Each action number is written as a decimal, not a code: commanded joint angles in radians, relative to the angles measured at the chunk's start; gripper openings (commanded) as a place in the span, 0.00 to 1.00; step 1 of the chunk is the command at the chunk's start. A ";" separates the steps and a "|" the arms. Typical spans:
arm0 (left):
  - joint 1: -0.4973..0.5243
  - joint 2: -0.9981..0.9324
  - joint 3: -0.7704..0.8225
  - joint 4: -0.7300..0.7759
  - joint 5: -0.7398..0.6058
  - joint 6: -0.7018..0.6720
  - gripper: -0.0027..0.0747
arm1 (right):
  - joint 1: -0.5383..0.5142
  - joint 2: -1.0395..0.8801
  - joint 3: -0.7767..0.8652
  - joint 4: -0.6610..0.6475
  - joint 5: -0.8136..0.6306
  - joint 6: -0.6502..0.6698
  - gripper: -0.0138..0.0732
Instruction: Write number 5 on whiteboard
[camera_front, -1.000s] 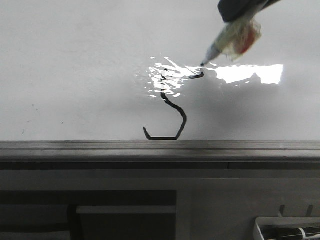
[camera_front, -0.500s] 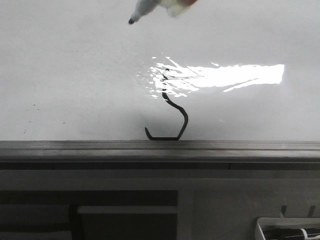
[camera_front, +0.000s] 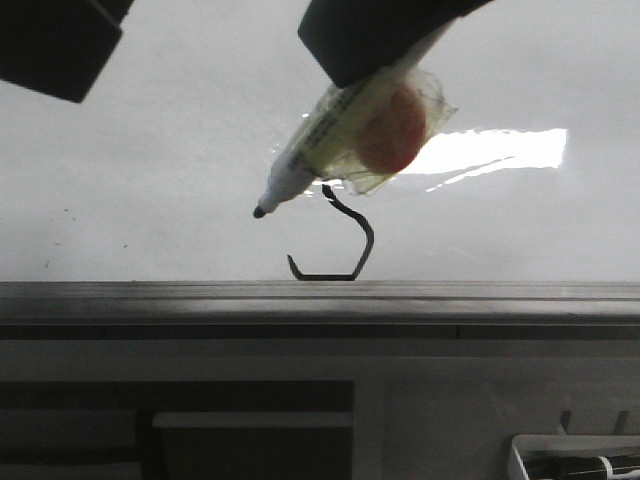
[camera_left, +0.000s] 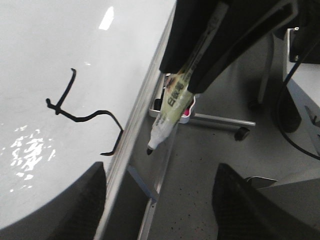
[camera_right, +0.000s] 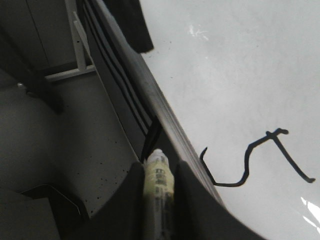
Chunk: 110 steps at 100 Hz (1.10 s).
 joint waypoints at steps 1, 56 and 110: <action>0.002 0.010 -0.034 -0.089 0.014 0.045 0.57 | 0.002 -0.011 -0.026 0.042 -0.092 -0.067 0.08; 0.002 0.074 -0.034 -0.161 0.036 0.048 0.57 | 0.059 -0.011 -0.026 0.115 -0.157 -0.155 0.08; 0.002 0.143 -0.034 -0.213 0.040 0.049 0.15 | 0.061 -0.011 -0.026 0.118 -0.160 -0.155 0.08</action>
